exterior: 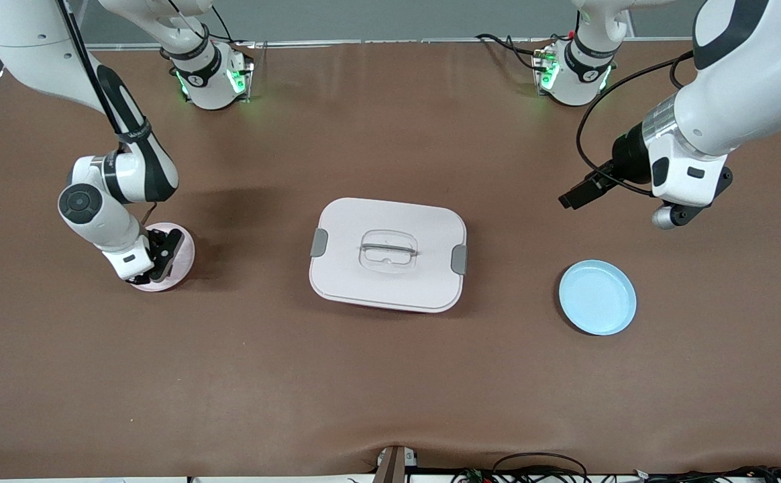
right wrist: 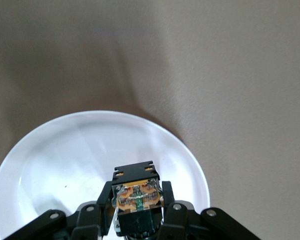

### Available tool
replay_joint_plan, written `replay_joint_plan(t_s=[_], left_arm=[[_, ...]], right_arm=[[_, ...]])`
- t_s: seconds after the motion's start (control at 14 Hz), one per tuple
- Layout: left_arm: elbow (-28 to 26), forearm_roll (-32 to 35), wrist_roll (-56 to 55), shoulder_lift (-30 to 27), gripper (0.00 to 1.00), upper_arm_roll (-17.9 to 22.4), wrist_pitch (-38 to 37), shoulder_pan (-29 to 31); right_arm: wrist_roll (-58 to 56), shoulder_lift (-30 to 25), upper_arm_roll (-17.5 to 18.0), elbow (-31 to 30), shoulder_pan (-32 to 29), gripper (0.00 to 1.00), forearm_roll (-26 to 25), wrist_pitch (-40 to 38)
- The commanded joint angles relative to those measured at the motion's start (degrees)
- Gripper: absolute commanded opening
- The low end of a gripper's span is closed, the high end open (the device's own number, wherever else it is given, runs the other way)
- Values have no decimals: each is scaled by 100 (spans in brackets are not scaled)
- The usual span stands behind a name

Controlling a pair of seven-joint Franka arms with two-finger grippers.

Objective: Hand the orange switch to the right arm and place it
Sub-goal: 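Lower the switch onto the white plate and open the right gripper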

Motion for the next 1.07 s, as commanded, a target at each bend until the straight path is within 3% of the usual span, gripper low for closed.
replay_joint_plan(t_s=[0.0,0.36,0.57,0.64,0.72,1.0], left_arm=[[176,503,706,78,100,-32,-177,-27],[159,847,2323,166,100,-14,-256,411],[106,1004,2642,158,100,-14,-256,675],[97,1145,2730,149,100,-23,-256,702],[36,1294,2896,123,100,-14,-256,711],[-131,1366,3827,35,100,-40,-203,1035]], right_arm=[[-48,-8,91,-105,-135,0,-129,91],[-48,1,100,-175,-117,0,-129,91],[-48,10,100,-175,-108,0,-129,82],[4,1,100,-158,-108,47,-120,38],[5,-8,109,-114,-117,99,-120,12],[22,-61,117,167,-126,100,-76,-504]])
